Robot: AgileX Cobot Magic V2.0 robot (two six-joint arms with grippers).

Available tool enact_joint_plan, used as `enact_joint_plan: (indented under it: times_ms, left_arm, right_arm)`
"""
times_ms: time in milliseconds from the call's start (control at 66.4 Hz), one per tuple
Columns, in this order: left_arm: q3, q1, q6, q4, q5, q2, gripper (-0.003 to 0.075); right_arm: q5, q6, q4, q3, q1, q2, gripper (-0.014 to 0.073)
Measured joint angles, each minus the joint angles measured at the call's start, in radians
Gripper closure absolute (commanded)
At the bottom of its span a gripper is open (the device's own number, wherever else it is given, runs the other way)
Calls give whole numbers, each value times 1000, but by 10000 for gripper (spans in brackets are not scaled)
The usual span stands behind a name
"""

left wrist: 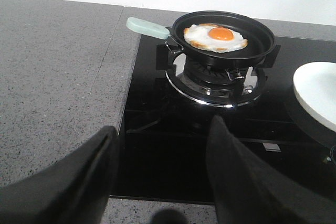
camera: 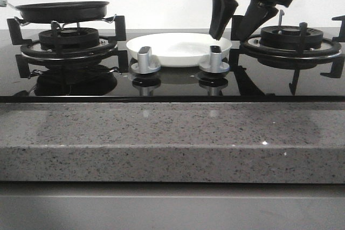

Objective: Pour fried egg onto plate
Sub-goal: 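Lower the right gripper to the white plate rim and grasp it, then lift the white plate with the right gripper toward the frying pan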

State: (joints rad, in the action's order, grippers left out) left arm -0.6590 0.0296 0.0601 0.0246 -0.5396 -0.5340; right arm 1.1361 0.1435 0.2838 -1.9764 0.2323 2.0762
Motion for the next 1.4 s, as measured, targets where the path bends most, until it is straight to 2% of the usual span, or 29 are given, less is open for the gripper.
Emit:
enact_joint_plan:
  times_ms: [166,226,407,663,843,1160,1400]
  left_arm:
    - [0,0,0,2,0,0,332]
    - [0,0,0,2,0,0,332]
    - [0,0,0,2,0,0,332]
    - [0,0,0,2,-2,0,332]
    - [0,0,0,2,-2,0,332]
    - [0,0,0,2,-2,0,332]
    - [0,0,0,2,-2,0,332]
  right_arm:
    - [71,0,1,-87,-10,71,130]
    - [86,0,1,-102,-11,83,155]
    - [94,0,1,-114,-11,93,344]
    - [99,-4,6,-114,-11,93,543]
    - [39,-19,24,-119,-13,93,658]
    - [14,-16,32,-193,-13,93,661]
    - [87,-29,32,-245,-13,22,661]
